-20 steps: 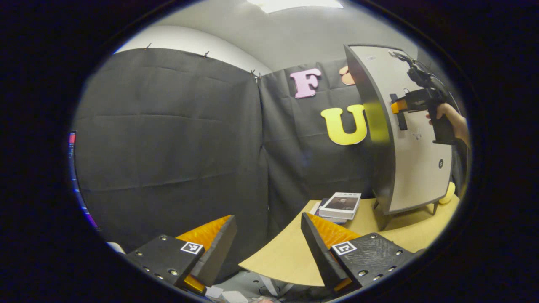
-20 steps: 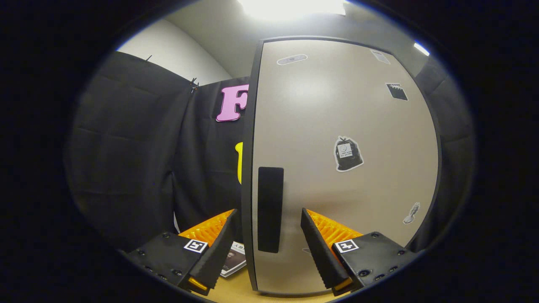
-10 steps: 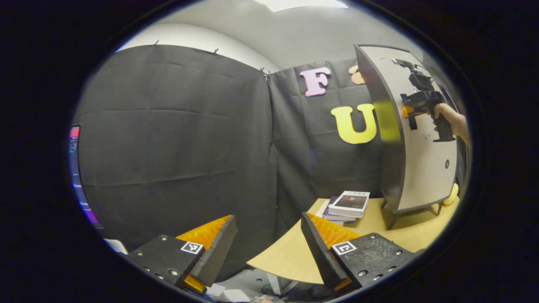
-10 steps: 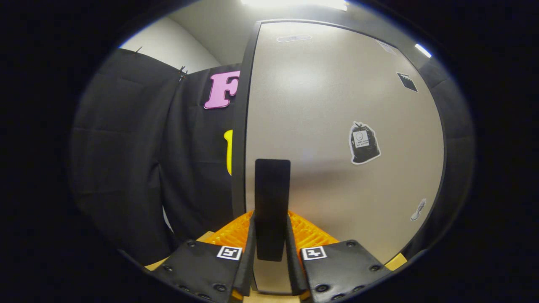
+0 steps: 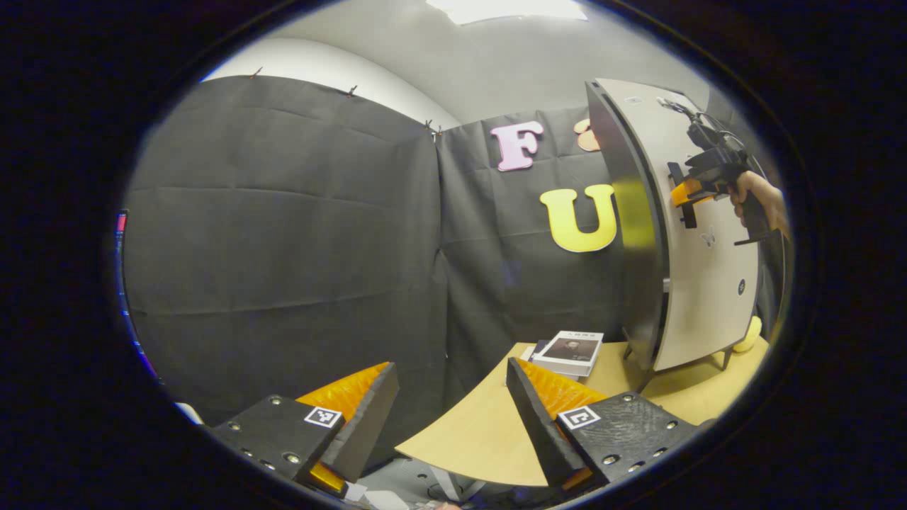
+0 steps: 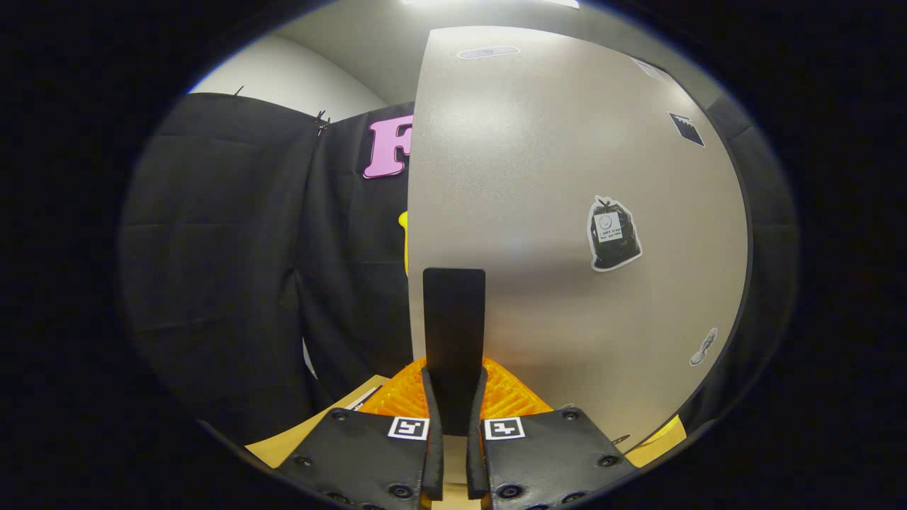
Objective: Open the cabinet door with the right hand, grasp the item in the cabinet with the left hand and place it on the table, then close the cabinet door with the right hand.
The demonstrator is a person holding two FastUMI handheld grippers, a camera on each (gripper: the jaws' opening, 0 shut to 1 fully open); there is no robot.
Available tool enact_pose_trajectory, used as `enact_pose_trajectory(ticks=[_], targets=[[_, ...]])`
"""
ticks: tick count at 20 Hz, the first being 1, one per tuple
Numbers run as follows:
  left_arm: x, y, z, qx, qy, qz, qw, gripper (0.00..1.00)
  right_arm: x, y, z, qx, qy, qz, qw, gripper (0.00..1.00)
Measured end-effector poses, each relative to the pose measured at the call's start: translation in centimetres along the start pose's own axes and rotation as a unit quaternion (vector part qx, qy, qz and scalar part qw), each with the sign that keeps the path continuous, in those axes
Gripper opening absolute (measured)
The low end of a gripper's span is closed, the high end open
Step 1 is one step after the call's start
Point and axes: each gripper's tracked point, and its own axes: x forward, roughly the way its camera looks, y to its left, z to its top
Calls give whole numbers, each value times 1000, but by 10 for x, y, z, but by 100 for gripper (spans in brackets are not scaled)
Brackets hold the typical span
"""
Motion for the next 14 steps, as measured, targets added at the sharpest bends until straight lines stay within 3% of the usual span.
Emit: enact_pose_trajectory(ticks=[5,13,14], targets=[[0,-37,18,4,-14,-33,999,92,-34,13,4,2,13,45,999,14],[-14,-110,42,9,-35,-81,996,92,-76,3,5,4,24,110,994,11],[-15,-119,44,10,-37,-86,996,92,-76,-1,5,4,26,117,993,14]])
